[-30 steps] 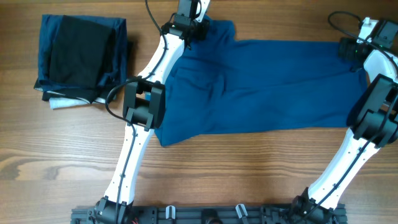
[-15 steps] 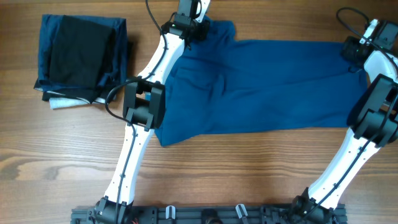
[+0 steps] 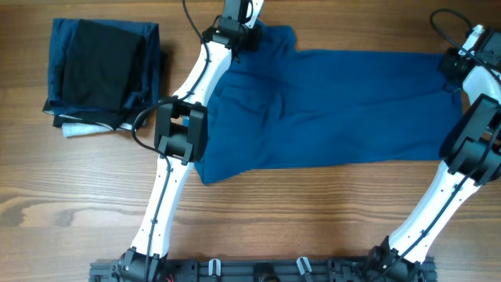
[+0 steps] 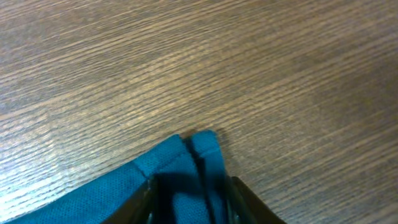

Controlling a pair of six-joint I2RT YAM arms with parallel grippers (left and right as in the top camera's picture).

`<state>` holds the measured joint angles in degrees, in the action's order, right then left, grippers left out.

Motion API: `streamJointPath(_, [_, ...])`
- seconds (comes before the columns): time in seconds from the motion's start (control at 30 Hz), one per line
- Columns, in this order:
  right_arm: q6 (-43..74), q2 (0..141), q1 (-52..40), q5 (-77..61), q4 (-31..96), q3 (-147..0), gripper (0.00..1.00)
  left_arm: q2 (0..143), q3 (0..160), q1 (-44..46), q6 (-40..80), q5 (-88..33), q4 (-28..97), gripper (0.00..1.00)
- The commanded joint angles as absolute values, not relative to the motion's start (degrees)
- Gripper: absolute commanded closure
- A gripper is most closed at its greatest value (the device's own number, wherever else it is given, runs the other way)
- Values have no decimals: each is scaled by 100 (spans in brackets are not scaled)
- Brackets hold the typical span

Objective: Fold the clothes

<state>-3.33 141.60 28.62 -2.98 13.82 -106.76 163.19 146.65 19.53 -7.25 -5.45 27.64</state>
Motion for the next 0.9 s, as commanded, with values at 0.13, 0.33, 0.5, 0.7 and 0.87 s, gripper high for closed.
streamJointPath(0.13, [-753,14667,2847,-392,1721,-10538,89,16553,14540,1975,-703,-574,3157,82])
streamJointPath(0.33, [-757,14516,2847,-416,1732,-10543,96,16405,14543,1977,-484,-574,3153,96])
streamJointPath(0.5, [-1020,14132,2847,-648,1765,-10543,96,15974,14543,1975,-486,-574,3157,96])
streamJointPath(0.7, [-1238,13668,2847,-716,2025,-10543,96,15358,14543,1981,-486,-631,3332,96])
streamJointPath(0.87, [-1352,13308,2847,-1122,2156,-10543,96,14835,14543,1981,-486,-860,3988,96])
